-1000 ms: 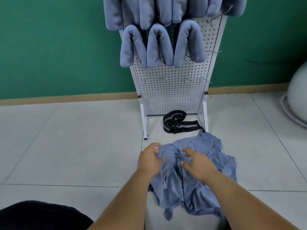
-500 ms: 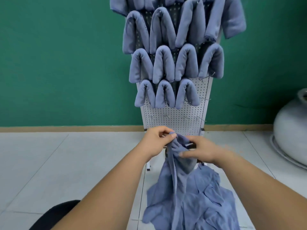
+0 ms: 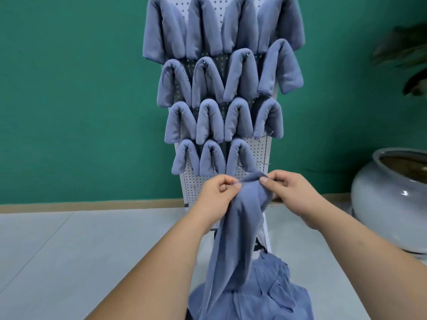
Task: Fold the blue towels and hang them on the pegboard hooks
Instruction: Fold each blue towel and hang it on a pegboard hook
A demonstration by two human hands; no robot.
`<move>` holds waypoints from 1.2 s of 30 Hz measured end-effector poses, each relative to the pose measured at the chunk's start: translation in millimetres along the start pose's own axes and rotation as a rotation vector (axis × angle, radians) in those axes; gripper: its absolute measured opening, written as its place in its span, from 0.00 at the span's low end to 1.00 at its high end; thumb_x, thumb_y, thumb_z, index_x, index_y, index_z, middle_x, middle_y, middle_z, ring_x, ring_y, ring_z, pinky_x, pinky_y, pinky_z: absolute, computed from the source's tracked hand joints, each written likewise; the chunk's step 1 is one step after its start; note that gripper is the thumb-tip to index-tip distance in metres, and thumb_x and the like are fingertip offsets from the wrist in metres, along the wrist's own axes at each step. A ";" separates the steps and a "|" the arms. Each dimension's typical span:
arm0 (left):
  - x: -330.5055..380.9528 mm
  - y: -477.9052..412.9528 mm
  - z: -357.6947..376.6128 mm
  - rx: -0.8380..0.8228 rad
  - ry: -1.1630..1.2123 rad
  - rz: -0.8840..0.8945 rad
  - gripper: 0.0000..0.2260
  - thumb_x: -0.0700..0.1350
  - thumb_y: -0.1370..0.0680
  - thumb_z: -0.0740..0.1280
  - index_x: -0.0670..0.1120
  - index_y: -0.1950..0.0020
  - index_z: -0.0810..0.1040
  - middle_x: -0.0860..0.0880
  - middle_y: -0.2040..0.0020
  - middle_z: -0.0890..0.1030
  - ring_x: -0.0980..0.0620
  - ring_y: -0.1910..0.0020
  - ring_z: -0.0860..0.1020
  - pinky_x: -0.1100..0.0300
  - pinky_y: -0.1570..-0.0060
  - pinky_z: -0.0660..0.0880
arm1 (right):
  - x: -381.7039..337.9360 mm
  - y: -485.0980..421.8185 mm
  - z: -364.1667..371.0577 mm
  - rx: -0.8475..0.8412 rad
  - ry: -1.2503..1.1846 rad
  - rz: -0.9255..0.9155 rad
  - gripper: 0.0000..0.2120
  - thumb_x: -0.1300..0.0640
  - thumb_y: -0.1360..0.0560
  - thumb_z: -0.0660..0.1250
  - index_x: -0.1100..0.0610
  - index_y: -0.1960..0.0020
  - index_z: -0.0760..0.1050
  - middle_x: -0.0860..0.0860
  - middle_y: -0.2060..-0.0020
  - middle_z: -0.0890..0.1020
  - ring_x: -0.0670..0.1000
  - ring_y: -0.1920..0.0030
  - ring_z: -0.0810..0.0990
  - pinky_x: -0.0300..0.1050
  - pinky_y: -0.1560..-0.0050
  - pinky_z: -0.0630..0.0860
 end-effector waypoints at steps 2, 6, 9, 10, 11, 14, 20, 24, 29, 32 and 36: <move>-12.7 -1.0 8.6 -0.037 -0.083 0.010 0.04 0.44 0.18 0.72 0.44 0.49 0.82 0.50 0.64 0.78 0.61 0.71 0.70 0.69 0.68 0.66 | 8.0 1.3 0.1 -0.050 0.160 -0.035 0.07 0.49 0.19 0.72 0.52 0.52 0.82 0.54 0.62 0.84 0.50 0.61 0.76 0.51 0.53 0.76; -21.5 -9.8 21.8 -0.112 -0.209 0.049 0.03 0.46 0.20 0.74 0.48 0.53 0.83 0.54 0.65 0.77 0.58 0.68 0.72 0.67 0.66 0.69 | 21.8 -3.7 -3.0 -0.081 0.508 -0.080 0.05 0.45 0.20 0.71 0.43 0.53 0.84 0.45 0.59 0.86 0.50 0.57 0.82 0.50 0.51 0.80; -30.6 -14.9 24.5 -0.121 -0.331 0.027 0.05 0.48 0.21 0.75 0.50 0.54 0.82 0.55 0.66 0.78 0.57 0.69 0.72 0.62 0.66 0.70 | 26.9 -9.5 -6.5 -0.072 0.594 -0.077 0.08 0.45 0.19 0.70 0.42 0.56 0.84 0.45 0.62 0.84 0.47 0.62 0.78 0.48 0.55 0.78; -33.9 -17.1 22.9 -0.114 -0.402 0.025 0.05 0.49 0.22 0.75 0.50 0.55 0.82 0.56 0.66 0.79 0.58 0.69 0.73 0.62 0.65 0.72 | 27.9 -11.2 -7.3 -0.077 0.599 -0.075 0.09 0.45 0.18 0.69 0.43 0.56 0.84 0.46 0.63 0.84 0.46 0.63 0.76 0.48 0.55 0.77; -36.1 -19.2 20.7 -0.105 -0.474 0.021 0.05 0.48 0.22 0.75 0.51 0.56 0.82 0.56 0.66 0.80 0.58 0.69 0.74 0.61 0.64 0.73 | 27.8 -12.6 -7.8 -0.085 0.604 -0.075 0.10 0.46 0.17 0.68 0.44 0.55 0.84 0.46 0.63 0.84 0.46 0.63 0.76 0.48 0.55 0.77; -40.2 -27.3 10.5 -0.084 -0.676 -0.021 0.02 0.44 0.26 0.71 0.51 0.58 0.82 0.55 0.66 0.83 0.55 0.66 0.79 0.59 0.60 0.79 | 29.0 -17.4 -13.8 -0.079 0.618 -0.088 0.11 0.47 0.17 0.67 0.44 0.55 0.84 0.47 0.63 0.84 0.49 0.61 0.77 0.47 0.55 0.76; -51.0 -46.6 -13.9 0.016 -0.919 -0.052 0.06 0.46 0.28 0.70 0.49 0.65 0.81 0.52 0.67 0.81 0.46 0.61 0.81 0.56 0.60 0.80 | 42.1 -29.5 -50.3 0.114 0.569 -0.075 0.11 0.47 0.16 0.67 0.46 0.54 0.84 0.52 0.61 0.84 0.56 0.60 0.78 0.51 0.53 0.78; -62.6 -54.0 -30.2 0.025 -0.946 -0.120 0.08 0.46 0.28 0.69 0.45 0.66 0.81 0.49 0.67 0.82 0.45 0.61 0.81 0.54 0.61 0.81 | 58.2 -34.2 -81.4 0.354 0.531 0.017 0.11 0.49 0.16 0.67 0.50 0.53 0.85 0.50 0.60 0.85 0.57 0.54 0.81 0.51 0.53 0.75; -74.6 -62.7 -39.1 0.023 -0.824 -0.124 0.09 0.43 0.24 0.68 0.47 0.63 0.82 0.50 0.65 0.82 0.46 0.61 0.79 0.57 0.59 0.77 | 71.7 -38.8 -87.8 0.418 0.623 0.095 0.08 0.52 0.19 0.69 0.49 0.54 0.85 0.47 0.58 0.86 0.56 0.52 0.83 0.47 0.54 0.73; -74.4 -65.1 -25.3 0.004 -0.641 -0.089 0.09 0.46 0.20 0.69 0.51 0.60 0.83 0.53 0.66 0.81 0.54 0.65 0.76 0.60 0.61 0.74 | 67.3 -48.0 -62.6 0.248 0.620 0.026 0.04 0.52 0.22 0.74 0.43 0.50 0.84 0.40 0.64 0.84 0.46 0.59 0.81 0.44 0.57 0.75; -64.5 -66.9 5.0 -0.102 -0.500 0.042 0.08 0.50 0.19 0.71 0.51 0.57 0.82 0.52 0.68 0.76 0.56 0.68 0.71 0.59 0.63 0.71 | 64.0 -55.1 -16.1 -0.104 0.596 -0.067 0.16 0.49 0.22 0.75 0.34 0.39 0.78 0.44 0.72 0.75 0.44 0.71 0.70 0.34 0.67 0.68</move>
Point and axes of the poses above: each hand's wrist, its own y-axis away from the middle knuckle, its own z-axis out of the palm, x = y × z, the point moved 2 cm from there along -y, towards the middle knuckle
